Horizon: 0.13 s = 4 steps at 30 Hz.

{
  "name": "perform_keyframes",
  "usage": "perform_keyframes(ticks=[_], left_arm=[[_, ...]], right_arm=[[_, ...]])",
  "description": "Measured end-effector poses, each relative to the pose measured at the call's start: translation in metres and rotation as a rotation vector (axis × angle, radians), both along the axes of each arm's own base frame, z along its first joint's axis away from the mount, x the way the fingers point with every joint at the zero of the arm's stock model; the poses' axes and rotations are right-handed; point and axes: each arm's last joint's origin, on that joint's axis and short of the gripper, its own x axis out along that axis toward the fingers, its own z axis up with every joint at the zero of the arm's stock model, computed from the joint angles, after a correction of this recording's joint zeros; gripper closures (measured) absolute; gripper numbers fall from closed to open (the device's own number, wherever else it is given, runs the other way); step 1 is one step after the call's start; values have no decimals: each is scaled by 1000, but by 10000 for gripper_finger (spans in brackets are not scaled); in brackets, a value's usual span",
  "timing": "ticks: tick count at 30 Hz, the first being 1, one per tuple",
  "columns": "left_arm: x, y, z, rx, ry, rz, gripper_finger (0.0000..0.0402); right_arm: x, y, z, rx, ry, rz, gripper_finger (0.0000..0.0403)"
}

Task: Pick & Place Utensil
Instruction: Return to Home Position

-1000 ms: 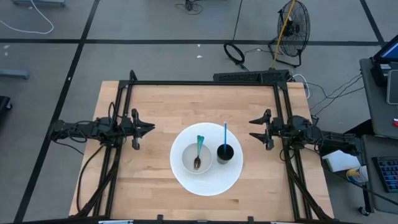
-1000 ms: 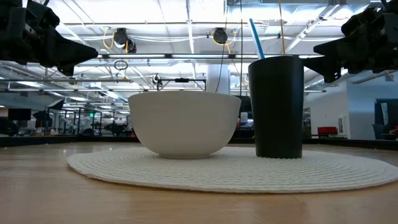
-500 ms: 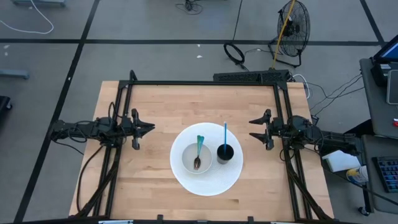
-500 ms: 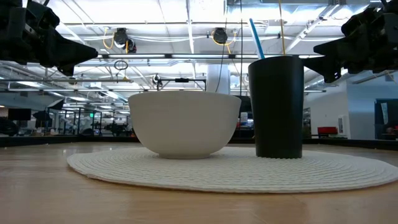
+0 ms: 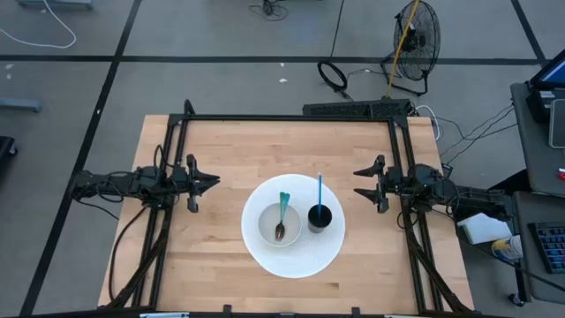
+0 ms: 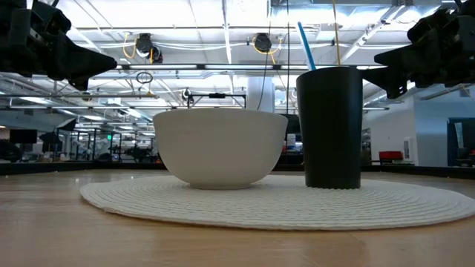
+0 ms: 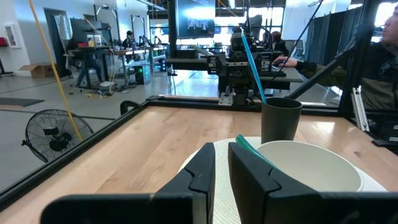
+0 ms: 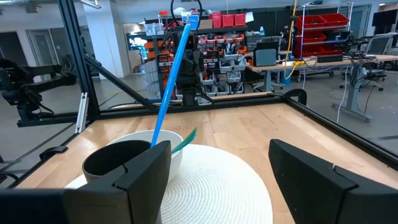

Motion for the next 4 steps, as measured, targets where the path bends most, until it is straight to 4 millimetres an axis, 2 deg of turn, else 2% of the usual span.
perform_keyframes(ticks=[4], left_arm=[[0,0,0,0,0,0,350]], right_arm=[[0,0,0,0,0,0,135]])
